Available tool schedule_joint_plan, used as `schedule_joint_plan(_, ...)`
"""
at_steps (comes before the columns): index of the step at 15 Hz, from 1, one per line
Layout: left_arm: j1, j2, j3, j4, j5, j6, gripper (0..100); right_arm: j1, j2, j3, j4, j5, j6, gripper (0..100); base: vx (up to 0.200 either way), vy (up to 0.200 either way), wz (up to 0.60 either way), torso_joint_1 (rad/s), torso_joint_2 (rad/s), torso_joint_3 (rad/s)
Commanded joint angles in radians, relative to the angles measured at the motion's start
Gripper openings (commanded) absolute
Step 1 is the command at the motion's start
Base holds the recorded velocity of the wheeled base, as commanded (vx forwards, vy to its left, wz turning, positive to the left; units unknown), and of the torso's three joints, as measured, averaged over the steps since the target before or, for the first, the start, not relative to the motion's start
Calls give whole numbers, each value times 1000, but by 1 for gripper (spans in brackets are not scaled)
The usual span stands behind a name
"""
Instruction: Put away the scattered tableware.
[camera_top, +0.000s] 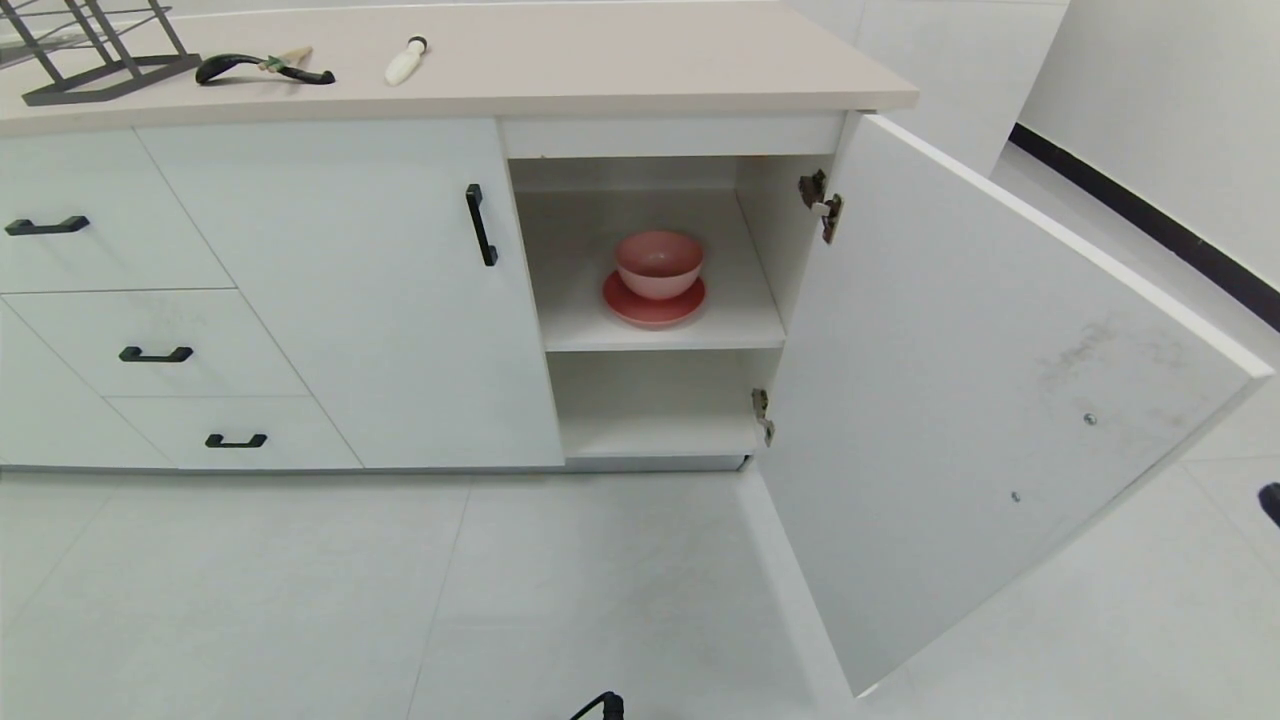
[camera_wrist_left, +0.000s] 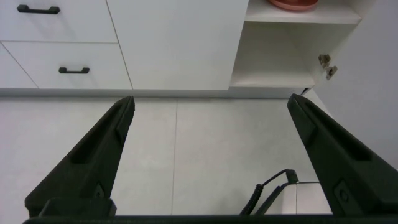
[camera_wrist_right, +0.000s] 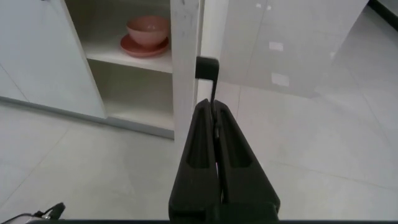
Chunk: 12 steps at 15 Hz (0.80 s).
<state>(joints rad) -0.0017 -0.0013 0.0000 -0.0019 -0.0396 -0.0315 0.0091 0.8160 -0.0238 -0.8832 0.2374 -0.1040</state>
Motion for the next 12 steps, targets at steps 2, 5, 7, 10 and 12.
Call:
schedule_joint_plan(2, 0, 1, 0, -1, 0, -1, 100, -32, 229, 24, -138, 6, -28, 0, 0, 0, 0, 0, 0, 0)
schedule_joint_plan(5, 0, 1, 0, 0, 0, -1, 100, -49, 269, 24, -151, 10, -32, 0, 0, 0, 0, 0, 0, 0)
schedule_joint_plan(7, 0, 1, 0, -1, 0, -1, 100, -64, 319, 24, -195, 10, -32, 0, 0, 0, 0, 0, 0, 0)
schedule_joint_plan(10, 0, 1, 0, 0, 0, -1, 100, -72, 374, 24, -238, 14, -34, 0, 0, 0, 0, 0, 0, 0)
schedule_joint_plan(12, 0, 1, 0, 0, 0, -1, 100, -69, 394, 24, -261, 16, -34, 0, 0, 0, 0, 0, 0, 0)
